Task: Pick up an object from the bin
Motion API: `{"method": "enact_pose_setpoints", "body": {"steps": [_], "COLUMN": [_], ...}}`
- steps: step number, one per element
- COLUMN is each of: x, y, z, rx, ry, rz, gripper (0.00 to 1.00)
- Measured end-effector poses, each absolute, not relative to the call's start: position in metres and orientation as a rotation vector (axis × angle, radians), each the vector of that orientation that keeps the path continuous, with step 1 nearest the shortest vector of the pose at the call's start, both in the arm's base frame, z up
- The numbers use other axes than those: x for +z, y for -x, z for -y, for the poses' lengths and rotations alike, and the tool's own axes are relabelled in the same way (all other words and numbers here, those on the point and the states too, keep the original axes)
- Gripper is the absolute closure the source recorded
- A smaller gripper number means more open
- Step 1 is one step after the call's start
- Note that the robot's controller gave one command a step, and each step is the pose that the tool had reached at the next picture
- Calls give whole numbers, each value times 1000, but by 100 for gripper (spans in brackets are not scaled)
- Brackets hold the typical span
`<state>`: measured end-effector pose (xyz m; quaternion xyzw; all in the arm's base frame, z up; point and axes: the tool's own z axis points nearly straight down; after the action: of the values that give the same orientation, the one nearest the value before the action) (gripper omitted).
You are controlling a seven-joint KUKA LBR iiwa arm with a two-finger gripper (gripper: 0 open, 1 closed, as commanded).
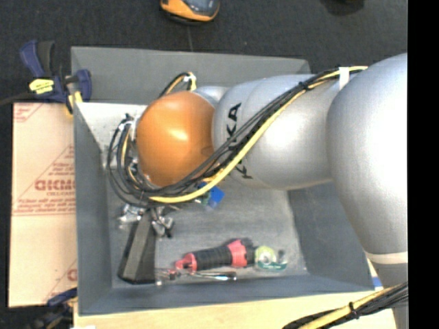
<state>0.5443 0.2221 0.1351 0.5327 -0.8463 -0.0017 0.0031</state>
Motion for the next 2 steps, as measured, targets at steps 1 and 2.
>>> {"method": "enact_pose_setpoints", "body": {"steps": [1,2], "x": [157,182], "y": [-545,-544], "z": [-222,-221], "rx": [-5,-7], "ry": [-1667,-1662], "rz": [2654,2651], "gripper": [100,100]}}
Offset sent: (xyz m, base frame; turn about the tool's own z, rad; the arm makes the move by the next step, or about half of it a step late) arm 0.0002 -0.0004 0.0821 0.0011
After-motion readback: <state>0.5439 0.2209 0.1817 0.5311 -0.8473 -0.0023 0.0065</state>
